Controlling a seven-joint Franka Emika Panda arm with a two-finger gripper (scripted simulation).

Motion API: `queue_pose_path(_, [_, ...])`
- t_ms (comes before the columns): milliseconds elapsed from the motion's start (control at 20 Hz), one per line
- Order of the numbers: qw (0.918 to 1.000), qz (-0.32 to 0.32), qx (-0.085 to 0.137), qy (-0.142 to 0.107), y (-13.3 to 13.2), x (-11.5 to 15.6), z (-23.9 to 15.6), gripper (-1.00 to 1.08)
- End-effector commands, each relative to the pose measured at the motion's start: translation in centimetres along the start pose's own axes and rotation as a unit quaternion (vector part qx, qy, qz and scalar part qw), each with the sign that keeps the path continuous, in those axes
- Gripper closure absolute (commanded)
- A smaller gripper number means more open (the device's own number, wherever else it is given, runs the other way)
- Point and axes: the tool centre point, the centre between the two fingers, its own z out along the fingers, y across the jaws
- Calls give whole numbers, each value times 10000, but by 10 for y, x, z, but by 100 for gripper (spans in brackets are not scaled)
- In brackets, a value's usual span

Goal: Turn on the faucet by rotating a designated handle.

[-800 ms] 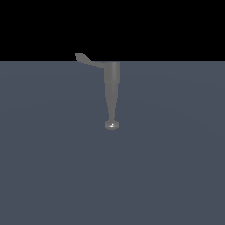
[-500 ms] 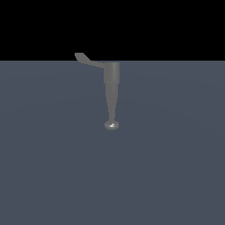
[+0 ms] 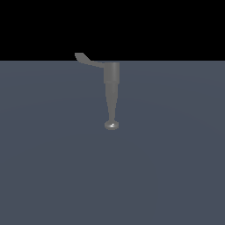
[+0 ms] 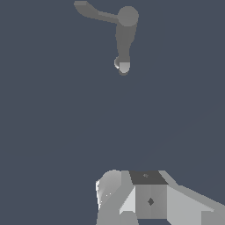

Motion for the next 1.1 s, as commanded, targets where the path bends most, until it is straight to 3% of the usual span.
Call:
queue_pose_path(0, [10000,41,-5,-2,0,2,0,108])
queue_pose_path(600, [9971,761,-89,-4,-3,33,2,108])
queue_pose_path(1050, [9845,1743,-185,12,-9,77,10,108])
